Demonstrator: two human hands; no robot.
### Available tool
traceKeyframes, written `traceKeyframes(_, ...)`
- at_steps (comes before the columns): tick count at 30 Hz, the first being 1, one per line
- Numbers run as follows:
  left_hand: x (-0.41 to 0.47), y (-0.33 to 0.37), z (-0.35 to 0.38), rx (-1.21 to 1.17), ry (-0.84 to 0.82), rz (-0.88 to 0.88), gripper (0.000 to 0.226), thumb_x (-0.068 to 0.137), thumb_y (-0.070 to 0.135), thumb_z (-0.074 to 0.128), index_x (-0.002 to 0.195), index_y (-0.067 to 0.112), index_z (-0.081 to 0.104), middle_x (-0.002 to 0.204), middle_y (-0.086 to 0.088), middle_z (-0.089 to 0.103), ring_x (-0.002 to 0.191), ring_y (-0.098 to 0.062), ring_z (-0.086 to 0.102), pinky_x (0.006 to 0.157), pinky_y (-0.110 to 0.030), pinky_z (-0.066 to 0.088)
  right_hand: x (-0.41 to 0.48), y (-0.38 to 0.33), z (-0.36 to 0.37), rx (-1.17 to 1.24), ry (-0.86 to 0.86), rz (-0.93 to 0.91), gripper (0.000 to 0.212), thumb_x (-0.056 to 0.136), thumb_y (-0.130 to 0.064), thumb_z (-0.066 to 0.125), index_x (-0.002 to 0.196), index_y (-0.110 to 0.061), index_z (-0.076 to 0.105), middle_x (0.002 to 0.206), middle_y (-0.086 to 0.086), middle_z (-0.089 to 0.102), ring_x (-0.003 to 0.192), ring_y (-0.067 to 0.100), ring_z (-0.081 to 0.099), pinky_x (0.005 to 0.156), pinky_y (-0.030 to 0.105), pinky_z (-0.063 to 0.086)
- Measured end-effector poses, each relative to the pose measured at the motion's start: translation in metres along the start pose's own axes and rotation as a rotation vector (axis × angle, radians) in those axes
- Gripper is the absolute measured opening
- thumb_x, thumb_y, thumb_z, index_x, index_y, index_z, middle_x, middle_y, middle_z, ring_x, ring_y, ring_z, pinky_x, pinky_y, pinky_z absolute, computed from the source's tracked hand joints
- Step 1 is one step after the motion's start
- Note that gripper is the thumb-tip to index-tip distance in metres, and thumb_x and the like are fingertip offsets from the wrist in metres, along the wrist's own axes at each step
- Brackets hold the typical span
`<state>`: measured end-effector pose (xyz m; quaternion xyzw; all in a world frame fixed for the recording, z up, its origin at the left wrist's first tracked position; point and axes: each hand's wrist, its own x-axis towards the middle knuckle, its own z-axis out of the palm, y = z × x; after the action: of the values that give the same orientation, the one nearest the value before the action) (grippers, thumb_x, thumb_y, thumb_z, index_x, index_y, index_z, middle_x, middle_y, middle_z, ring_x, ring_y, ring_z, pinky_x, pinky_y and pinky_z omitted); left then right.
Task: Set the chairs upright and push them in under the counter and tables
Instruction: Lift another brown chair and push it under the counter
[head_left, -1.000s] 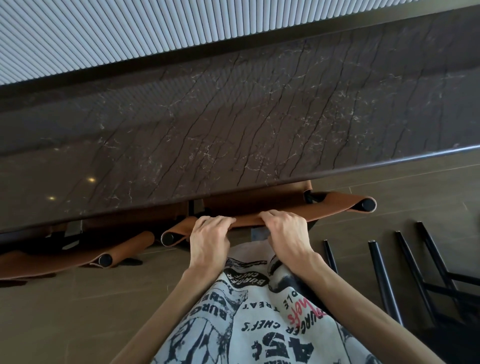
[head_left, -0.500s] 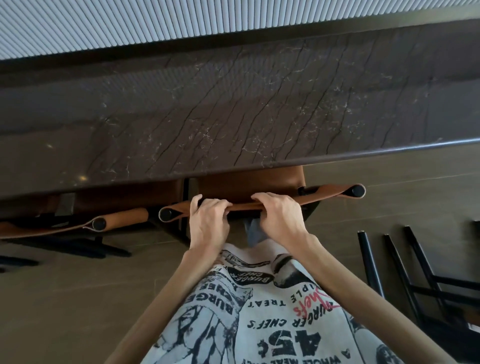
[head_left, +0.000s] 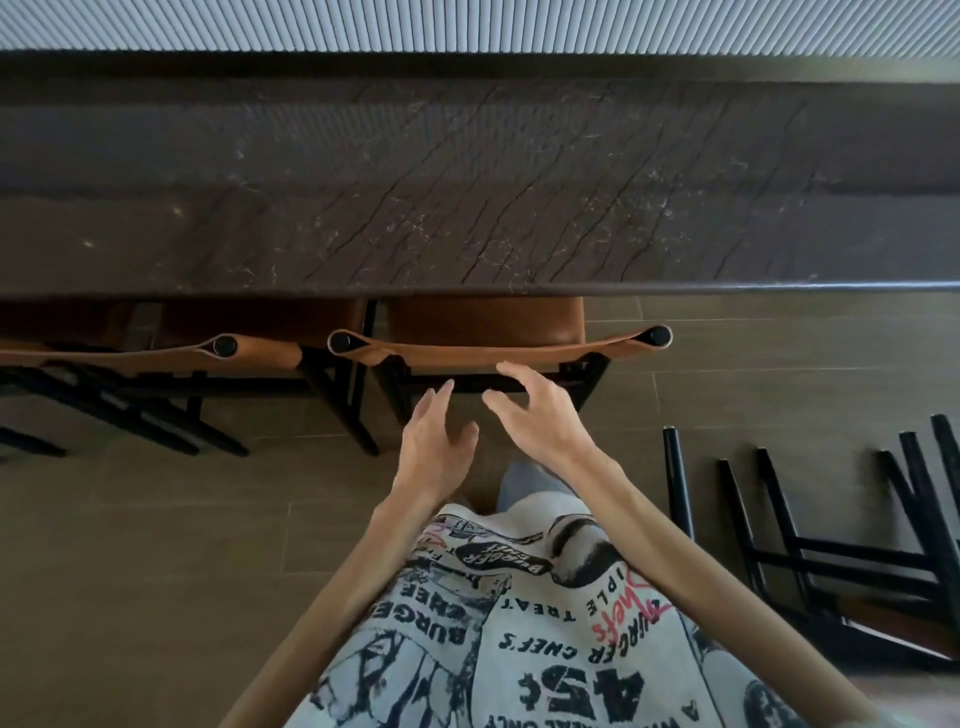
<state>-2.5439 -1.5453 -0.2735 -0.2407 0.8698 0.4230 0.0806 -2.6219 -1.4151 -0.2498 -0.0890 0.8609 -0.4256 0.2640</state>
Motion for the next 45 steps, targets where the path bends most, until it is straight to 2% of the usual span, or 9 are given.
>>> traceKeyframes(3,-0.022,0.0,0.008,-0.191,-0.078,-0.194,0.064,0.095,0.044,0.054,0.151,0.025,0.03,0.154,-0.003,0.037,0.139,-0.02,0.037,0.109,-0.036,0.033,-0.022,0.007,-0.003,0.107,-0.083,0.089,0.057,0.087,-0.053,0.052,0.139,-0.027,0.048,0.143,-0.005,0.049,0.131,0.012,0.042,0.096,0.024,0.033)
traceKeyframes(5,-0.033,0.002,0.009,-0.332,-0.05,-0.302,0.063,0.093,0.05,0.052,0.149,0.028,0.033,0.151,-0.002,0.041,0.134,-0.019,0.043,0.102,-0.031,0.035,-0.036,0.013,-0.003,0.204,-0.109,0.148,0.055,0.09,-0.052,0.051,0.138,-0.026,0.049,0.141,-0.004,0.051,0.128,0.011,0.044,0.099,0.025,0.035)
traceKeyframes(8,-0.056,0.004,0.013,-0.584,0.055,-0.376,0.057,0.095,0.047,0.052,0.146,0.025,0.038,0.143,-0.003,0.05,0.127,-0.018,0.05,0.109,-0.038,0.038,-0.062,0.026,-0.004,0.381,-0.112,0.222,0.044,0.095,-0.041,0.048,0.134,-0.023,0.053,0.135,-0.004,0.054,0.126,0.011,0.047,0.108,0.033,0.037)
traceKeyframes(12,-0.103,0.012,0.032,-0.77,0.116,-0.433,0.052,0.098,0.042,0.05,0.143,0.017,0.043,0.139,-0.006,0.052,0.12,-0.019,0.055,0.104,-0.041,0.045,-0.106,0.05,-0.013,0.537,-0.161,0.271,0.033,0.098,-0.038,0.043,0.127,-0.026,0.052,0.132,-0.002,0.055,0.122,0.011,0.051,0.108,0.038,0.038)
traceKeyframes(17,-0.187,0.028,0.074,-0.822,0.091,-0.503,0.049,0.099,0.042,0.046,0.139,0.015,0.044,0.138,-0.01,0.051,0.122,-0.024,0.054,0.106,-0.045,0.042,-0.185,0.093,-0.029,0.596,-0.209,0.28,0.047,0.098,-0.043,0.043,0.137,-0.017,0.046,0.139,0.004,0.052,0.126,0.015,0.049,0.109,0.038,0.037)
traceKeyframes(25,-0.289,0.042,0.107,-0.824,0.086,-0.504,0.05,0.1,0.045,0.042,0.144,0.021,0.04,0.142,-0.008,0.05,0.122,-0.023,0.054,0.107,-0.046,0.041,-0.284,0.13,-0.054,0.632,-0.226,0.295,0.054,0.098,-0.048,0.041,0.143,-0.017,0.04,0.144,0.002,0.048,0.128,0.014,0.047,0.111,0.038,0.033)
traceKeyframes(36,-0.4,0.045,0.143,-0.756,0.034,-0.398,0.05,0.097,0.052,0.041,0.141,0.028,0.044,0.139,-0.003,0.053,0.118,-0.017,0.057,0.105,-0.045,0.043,-0.395,0.183,-0.054,0.748,-0.154,0.25,0.073,0.089,-0.061,0.044,0.145,-0.016,0.037,0.143,-0.001,0.049,0.127,0.011,0.048,0.11,0.037,0.034)
traceKeyframes(45,-0.535,0.011,0.185,-0.796,-0.027,-0.332,0.049,0.096,0.052,0.043,0.142,0.034,0.042,0.148,0.004,0.045,0.124,-0.018,0.052,0.105,-0.046,0.041,-0.533,0.23,-0.033,0.767,-0.12,0.19,0.064,0.095,-0.056,0.041,0.144,-0.015,0.039,0.143,-0.001,0.049,0.126,0.009,0.049,0.111,0.036,0.034)
